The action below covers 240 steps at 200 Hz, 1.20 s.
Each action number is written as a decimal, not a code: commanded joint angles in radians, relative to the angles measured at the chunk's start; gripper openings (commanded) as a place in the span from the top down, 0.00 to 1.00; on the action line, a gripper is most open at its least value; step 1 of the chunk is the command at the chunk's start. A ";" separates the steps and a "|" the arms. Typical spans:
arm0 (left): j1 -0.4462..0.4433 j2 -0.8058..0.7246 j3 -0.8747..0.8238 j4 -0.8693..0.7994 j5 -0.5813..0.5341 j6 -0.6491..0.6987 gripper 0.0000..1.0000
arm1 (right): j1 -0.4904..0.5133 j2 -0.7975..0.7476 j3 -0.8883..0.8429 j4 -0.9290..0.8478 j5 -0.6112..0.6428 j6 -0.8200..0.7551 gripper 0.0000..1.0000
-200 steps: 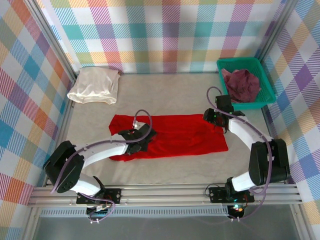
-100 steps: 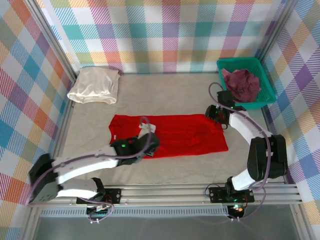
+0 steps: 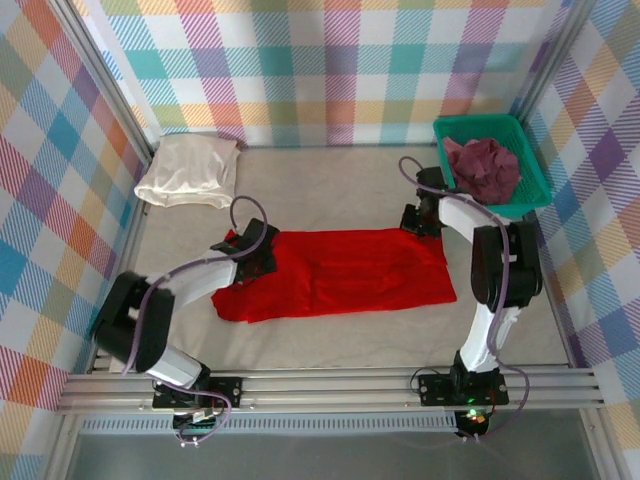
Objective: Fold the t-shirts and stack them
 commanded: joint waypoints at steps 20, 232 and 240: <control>0.024 0.134 0.051 0.012 0.037 -0.109 0.93 | 0.009 0.077 0.009 -0.027 0.030 0.045 1.00; 0.054 0.915 1.262 -0.303 0.015 0.253 0.97 | 0.176 -0.384 -0.559 -0.032 -0.041 0.276 1.00; 0.054 0.988 1.401 -0.335 0.039 0.268 0.96 | 0.228 -0.402 -0.595 -0.016 -0.063 0.310 1.00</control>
